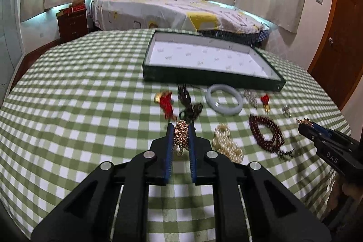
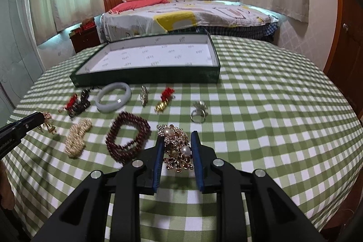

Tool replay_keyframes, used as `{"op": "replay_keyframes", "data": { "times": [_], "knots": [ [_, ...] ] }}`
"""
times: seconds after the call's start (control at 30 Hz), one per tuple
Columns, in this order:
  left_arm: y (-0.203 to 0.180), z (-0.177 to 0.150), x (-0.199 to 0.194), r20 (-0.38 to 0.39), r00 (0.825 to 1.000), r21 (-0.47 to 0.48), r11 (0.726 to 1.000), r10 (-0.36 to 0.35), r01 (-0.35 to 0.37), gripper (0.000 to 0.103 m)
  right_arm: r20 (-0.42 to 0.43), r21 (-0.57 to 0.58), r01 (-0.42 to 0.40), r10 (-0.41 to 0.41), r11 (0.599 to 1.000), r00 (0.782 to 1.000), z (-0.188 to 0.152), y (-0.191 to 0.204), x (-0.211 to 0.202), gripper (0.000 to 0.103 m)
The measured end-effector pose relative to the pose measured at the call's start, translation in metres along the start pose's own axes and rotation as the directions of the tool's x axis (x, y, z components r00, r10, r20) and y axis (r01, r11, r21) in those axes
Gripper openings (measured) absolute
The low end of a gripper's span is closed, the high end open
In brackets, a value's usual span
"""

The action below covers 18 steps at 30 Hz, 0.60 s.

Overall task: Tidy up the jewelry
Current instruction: 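Release the chain into the box with the left tool while the right releases the brooch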

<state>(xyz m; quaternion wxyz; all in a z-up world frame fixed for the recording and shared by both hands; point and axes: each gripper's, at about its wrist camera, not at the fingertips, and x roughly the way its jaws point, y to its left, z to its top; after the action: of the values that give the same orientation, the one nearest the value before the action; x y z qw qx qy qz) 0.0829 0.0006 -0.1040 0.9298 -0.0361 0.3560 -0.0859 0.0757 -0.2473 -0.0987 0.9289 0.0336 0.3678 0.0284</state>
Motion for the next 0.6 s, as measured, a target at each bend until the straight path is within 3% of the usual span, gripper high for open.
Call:
{"op": "replay_keyframes", "data": {
  "times": [0.33,0.6],
  "knots": [
    [-0.005,0.070,-0.013,0.121,0.992,-0.005,0.999,-0.042,0.042,0.013,0.114,-0.010,-0.020,0.021,1.000,0.993,0.058,0.007,-0.016,0.024],
    [-0.013,0.133,0.031,0.161,0.985,0.010,0.998,-0.067,0.066,0.013,0.176,-0.036,-0.007,0.013,0.999,0.984,0.113,0.010,0.011,0.024]
  ]
}}
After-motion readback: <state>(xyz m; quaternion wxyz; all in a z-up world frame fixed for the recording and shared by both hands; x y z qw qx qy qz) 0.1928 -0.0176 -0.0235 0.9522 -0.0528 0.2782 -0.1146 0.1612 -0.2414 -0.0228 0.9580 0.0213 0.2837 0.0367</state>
